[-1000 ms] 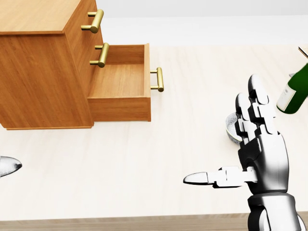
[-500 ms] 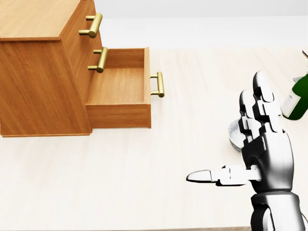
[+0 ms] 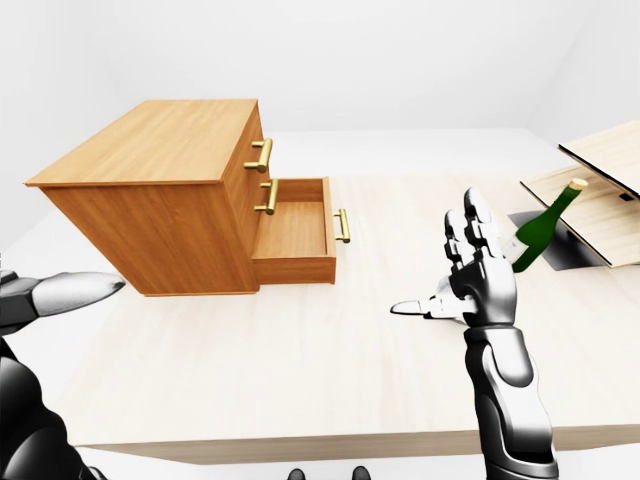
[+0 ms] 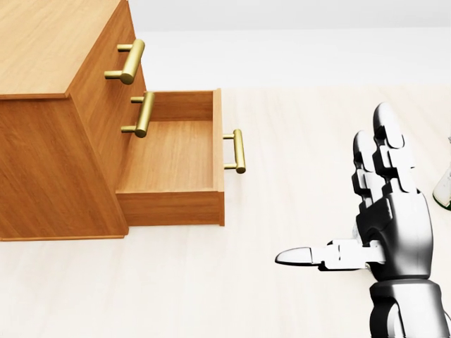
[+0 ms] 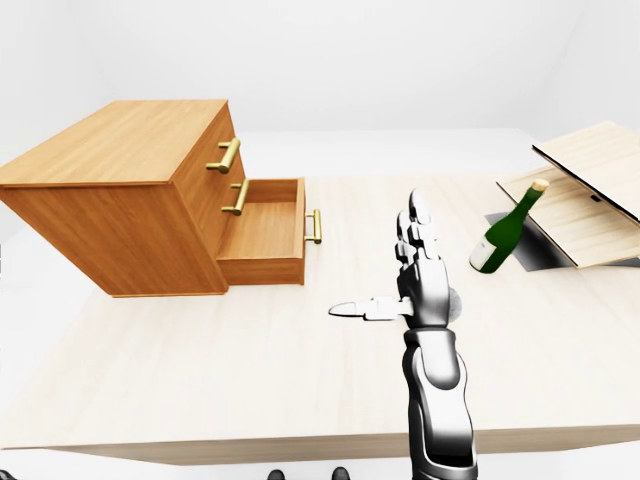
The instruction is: Put the bowl on top of the cabinet.
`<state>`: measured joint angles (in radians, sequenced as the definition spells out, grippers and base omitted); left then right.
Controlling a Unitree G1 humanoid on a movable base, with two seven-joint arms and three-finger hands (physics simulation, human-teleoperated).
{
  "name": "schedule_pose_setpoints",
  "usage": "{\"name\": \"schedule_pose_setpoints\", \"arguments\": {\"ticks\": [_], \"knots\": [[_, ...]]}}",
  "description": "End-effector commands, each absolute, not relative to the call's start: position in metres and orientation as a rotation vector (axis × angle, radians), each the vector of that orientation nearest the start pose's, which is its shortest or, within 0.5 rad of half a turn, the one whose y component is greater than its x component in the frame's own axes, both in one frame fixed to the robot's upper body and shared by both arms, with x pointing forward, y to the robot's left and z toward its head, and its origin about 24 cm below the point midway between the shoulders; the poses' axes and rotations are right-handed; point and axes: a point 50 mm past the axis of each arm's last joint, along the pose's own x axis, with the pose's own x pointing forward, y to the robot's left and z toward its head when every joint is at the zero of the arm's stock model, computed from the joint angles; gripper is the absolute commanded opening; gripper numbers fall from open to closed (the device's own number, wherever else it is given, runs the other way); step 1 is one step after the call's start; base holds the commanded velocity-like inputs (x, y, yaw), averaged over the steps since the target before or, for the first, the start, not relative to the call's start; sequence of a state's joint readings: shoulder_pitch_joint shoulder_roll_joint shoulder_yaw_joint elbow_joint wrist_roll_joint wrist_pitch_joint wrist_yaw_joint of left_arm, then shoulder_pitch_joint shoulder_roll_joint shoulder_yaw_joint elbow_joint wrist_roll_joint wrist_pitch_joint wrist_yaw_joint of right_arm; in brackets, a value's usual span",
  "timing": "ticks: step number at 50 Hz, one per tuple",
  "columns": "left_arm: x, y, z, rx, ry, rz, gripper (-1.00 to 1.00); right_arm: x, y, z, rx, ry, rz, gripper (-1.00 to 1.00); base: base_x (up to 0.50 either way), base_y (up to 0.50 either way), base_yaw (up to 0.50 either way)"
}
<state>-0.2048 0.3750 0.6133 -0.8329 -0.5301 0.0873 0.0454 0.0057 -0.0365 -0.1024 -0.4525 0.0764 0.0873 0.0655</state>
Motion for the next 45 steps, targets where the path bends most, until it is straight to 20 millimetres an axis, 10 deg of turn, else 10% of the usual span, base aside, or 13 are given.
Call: {"name": "schedule_pose_setpoints", "arguments": {"ticks": [1, 45], "knots": [[0.156, 0.249, 0.289, 0.030, -1.101, 0.174, 1.00, 0.236, -0.173, 0.136, 0.005, -0.361, -0.012, 1.00, 0.00, 0.50, 0.00], [0.148, 0.267, 0.300, 0.031, -1.124, 0.217, 1.00, 0.246, -0.189, 0.151, -0.036, -0.412, -0.070, 1.00, 0.00, 0.11, 0.00]]}}
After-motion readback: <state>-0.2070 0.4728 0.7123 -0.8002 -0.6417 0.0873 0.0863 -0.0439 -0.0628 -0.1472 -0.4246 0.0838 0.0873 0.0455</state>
